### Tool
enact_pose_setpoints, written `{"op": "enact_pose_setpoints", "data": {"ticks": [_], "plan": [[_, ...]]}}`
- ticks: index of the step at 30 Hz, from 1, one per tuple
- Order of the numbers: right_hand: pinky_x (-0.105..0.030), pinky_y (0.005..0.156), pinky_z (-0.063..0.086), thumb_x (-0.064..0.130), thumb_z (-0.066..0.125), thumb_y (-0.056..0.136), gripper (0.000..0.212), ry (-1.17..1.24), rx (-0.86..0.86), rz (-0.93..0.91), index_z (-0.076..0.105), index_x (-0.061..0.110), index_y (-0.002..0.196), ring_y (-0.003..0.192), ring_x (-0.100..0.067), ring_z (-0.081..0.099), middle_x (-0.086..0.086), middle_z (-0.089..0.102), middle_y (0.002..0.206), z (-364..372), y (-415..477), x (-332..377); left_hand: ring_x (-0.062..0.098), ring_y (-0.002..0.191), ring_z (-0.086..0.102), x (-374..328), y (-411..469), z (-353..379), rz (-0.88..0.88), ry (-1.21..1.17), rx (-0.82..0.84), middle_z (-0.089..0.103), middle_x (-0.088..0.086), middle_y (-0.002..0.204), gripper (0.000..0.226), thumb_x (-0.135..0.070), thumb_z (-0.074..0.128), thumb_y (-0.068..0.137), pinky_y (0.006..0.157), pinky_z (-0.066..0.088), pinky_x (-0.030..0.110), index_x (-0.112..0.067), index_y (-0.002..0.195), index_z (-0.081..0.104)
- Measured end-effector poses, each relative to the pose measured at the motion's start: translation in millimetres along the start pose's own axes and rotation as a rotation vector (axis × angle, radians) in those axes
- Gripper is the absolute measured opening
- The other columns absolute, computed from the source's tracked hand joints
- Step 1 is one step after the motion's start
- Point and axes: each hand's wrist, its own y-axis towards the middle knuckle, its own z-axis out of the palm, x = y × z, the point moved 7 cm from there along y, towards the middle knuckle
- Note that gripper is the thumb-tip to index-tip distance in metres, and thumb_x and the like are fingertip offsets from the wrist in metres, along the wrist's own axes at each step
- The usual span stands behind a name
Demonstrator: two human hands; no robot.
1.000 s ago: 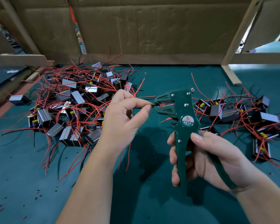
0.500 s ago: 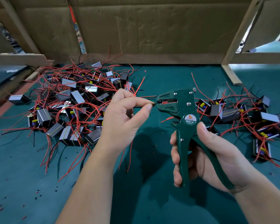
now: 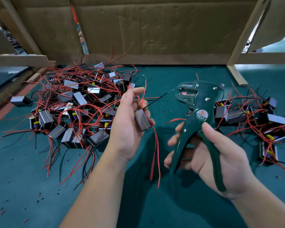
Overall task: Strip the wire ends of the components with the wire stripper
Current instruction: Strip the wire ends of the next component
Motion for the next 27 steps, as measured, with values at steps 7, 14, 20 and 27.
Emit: {"op": "enact_pose_setpoints", "data": {"ticks": [7,14,20,27], "plan": [[-0.056,0.073,0.051,0.043,0.078,0.07,0.067,0.3,0.237,0.172,0.06,-0.001,0.117,0.076,-0.046,0.063,-0.026,0.06,0.104,22,-5,-11,0.011,0.065,0.047,17,-5,9,-0.082,-0.071,-0.002,0.048,-0.001,0.076,0.058,0.022,0.028,0.075,0.061,0.038,0.03,-0.02,0.107,0.054],[-0.056,0.077,0.05,0.043,0.08,0.068,0.076,0.178,0.146,0.005,0.056,0.002,0.128,0.078,-0.042,0.063,-0.022,0.063,0.099,13,-1,-8,0.006,0.079,0.053,18,-2,10,-0.009,0.121,-0.005,0.051,-0.002,0.104,0.056,-0.005,0.048,0.062,0.075,0.044,0.024,-0.031,0.111,0.052],[-0.053,0.077,0.056,0.024,0.053,0.082,0.03,-0.021,-0.26,-0.411,0.055,0.014,0.11,0.078,-0.039,0.067,-0.003,0.071,0.09,-26,-6,35,0.014,0.09,0.046,-7,-8,-12,0.323,0.734,-0.276,0.047,0.0,0.109,0.048,-0.008,0.043,0.068,0.08,0.041,0.027,-0.027,0.112,0.05],[-0.053,0.07,0.056,0.033,0.062,0.071,0.034,0.105,-0.235,-0.208,0.048,0.013,0.095,0.084,-0.052,0.065,-0.014,0.04,0.095,-36,-1,28,0.03,0.123,0.03,-1,-10,-27,0.129,1.56,-0.439,0.036,0.009,0.136,0.058,-0.01,0.055,0.079,0.102,0.023,0.039,-0.021,0.134,0.039]]}}
